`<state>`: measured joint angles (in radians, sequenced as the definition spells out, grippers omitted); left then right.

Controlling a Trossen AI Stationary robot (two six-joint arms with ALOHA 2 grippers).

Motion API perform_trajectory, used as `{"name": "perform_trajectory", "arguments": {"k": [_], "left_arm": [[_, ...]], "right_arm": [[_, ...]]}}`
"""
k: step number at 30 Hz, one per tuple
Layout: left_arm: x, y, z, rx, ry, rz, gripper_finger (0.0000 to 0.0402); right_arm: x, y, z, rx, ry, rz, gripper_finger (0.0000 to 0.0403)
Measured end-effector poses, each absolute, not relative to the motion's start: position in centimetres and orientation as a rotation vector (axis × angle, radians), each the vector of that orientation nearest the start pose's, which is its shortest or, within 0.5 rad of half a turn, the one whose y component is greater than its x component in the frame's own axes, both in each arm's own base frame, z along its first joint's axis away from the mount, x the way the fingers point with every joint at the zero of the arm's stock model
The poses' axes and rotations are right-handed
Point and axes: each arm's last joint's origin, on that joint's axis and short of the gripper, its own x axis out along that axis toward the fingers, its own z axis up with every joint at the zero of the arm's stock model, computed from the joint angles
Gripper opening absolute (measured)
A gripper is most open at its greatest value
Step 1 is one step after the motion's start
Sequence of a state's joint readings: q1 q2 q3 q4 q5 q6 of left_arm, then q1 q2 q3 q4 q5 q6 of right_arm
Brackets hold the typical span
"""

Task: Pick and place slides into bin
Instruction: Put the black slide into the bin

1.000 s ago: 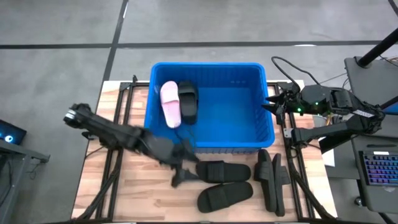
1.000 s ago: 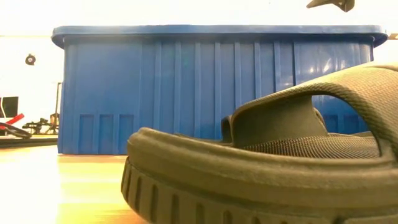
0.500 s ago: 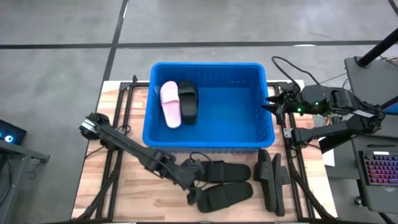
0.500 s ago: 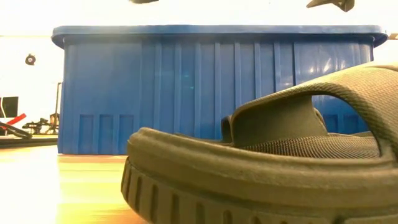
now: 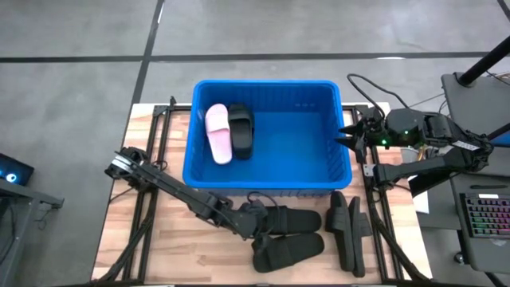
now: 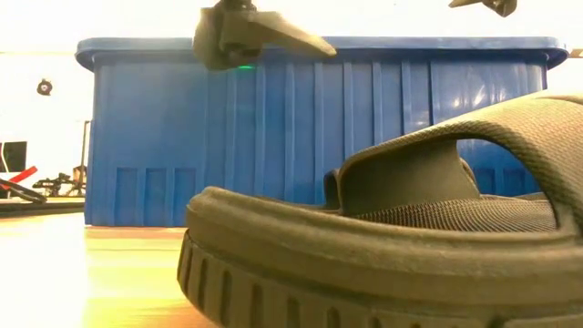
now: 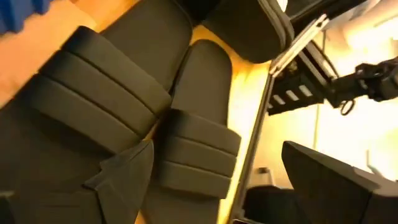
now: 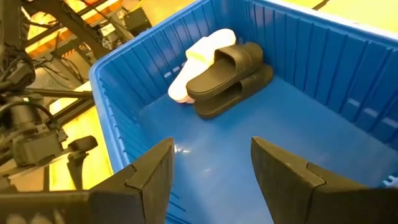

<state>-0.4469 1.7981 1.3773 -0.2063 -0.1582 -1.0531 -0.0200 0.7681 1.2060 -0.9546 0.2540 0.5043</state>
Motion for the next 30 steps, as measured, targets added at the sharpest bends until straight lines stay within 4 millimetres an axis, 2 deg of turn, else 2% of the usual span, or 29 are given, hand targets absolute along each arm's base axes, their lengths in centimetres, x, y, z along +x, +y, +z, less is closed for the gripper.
{"name": "perform_trajectory", "arguments": {"k": [5, 10, 16, 22, 26, 30], "left_arm": [[37.5, -17.1, 26.9, -0.993, 0.581, 0.051, 0.0341], [38.3, -16.4, 27.6, -1.190, 0.545, 0.152, 0.0341], [39.6, -16.0, 28.8, -1.174, 0.538, 0.364, 0.0341], [42.0, -15.5, 30.2, -1.193, 0.567, 0.475, 0.0341], [44.1, -15.5, 29.6, -1.185, 0.581, 0.512, 0.0341], [45.6, -15.8, 27.7, -1.160, 0.635, 0.545, 0.0341]], "right_arm": [[11.1, -0.9, 39.8, 0.380, 0.447, -0.380, 0.0203], [11.1, -1.0, 39.7, 0.263, 0.473, -0.352, 0.0203], [11.1, -1.0, 39.7, 0.166, 0.490, -0.328, 0.0203], [11.1, -1.0, 39.7, 0.109, 0.504, -0.313, 0.0203], [11.1, -1.0, 39.6, 0.096, 0.508, -0.310, 0.0203], [11.1, -1.0, 39.6, 0.094, 0.513, -0.310, 0.0203]]}}
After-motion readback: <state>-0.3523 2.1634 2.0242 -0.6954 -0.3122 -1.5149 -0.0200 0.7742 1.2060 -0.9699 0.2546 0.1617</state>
